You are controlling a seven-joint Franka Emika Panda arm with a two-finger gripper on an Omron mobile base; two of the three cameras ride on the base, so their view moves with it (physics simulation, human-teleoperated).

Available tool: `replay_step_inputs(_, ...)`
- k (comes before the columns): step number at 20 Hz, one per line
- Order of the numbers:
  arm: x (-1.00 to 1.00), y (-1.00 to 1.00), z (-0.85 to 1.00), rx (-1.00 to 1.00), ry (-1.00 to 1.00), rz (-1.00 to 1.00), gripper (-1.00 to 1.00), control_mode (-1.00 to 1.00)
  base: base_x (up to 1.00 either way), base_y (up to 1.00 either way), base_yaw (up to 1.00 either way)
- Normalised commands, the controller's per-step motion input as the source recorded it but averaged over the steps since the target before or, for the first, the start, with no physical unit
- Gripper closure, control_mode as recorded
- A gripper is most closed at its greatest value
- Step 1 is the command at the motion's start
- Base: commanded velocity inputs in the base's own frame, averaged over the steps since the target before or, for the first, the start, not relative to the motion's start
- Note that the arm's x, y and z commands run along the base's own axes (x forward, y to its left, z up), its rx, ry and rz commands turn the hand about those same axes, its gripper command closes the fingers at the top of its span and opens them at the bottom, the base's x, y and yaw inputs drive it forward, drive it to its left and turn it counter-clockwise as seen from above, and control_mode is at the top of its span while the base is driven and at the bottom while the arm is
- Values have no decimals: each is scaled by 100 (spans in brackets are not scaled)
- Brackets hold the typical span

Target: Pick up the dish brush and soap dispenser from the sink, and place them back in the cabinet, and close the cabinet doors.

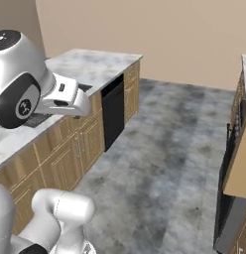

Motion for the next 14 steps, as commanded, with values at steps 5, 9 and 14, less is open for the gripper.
replay_step_inputs(5, 0, 0, 0, 0, 0, 0, -100, 100, 80, -9, 29)
replay_step_inputs(9, 0, 0, 0, 0, 0, 0, -100, 100, 97, -22, 21)
replay_step_inputs(14, 0, 0, 0, 0, 0, 0, -100, 100, 88, -37, 20)
